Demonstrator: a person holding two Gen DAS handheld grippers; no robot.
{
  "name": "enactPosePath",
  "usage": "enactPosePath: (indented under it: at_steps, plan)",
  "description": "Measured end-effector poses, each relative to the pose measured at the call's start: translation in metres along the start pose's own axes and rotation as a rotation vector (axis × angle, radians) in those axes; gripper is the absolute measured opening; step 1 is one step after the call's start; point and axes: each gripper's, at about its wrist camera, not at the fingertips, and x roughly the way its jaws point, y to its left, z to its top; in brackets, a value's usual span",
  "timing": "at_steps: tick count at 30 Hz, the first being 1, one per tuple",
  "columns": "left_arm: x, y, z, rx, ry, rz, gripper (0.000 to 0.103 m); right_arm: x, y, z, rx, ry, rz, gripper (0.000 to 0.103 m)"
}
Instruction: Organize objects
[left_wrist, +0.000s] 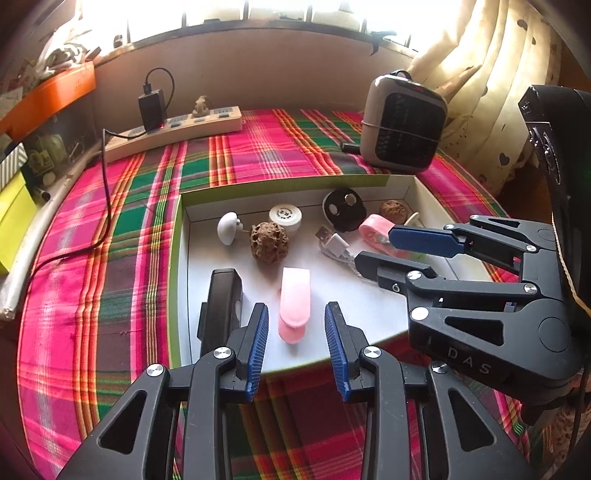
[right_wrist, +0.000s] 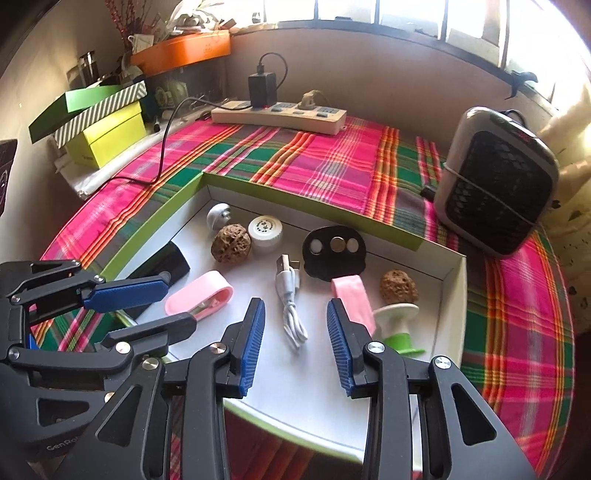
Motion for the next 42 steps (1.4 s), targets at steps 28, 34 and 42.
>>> enactPosePath:
  at_steps: [28,34,42]
  plan:
    - [-0.049,-0.006,-0.047,-0.041,-0.09,0.197,0.03,-0.053,0.017,-0.052,0.111,-0.069,-0.056,0.037]
    - [-0.048,-0.007,-0.064,-0.044,-0.068,0.21,0.03,-0.049,0.018,-0.072,0.126,-0.04,-0.097,0.037]
    - [-0.045,-0.009,-0.081,-0.051,-0.044,0.205,0.03,-0.05,0.016,-0.092,0.147,-0.016,-0.124,0.037]
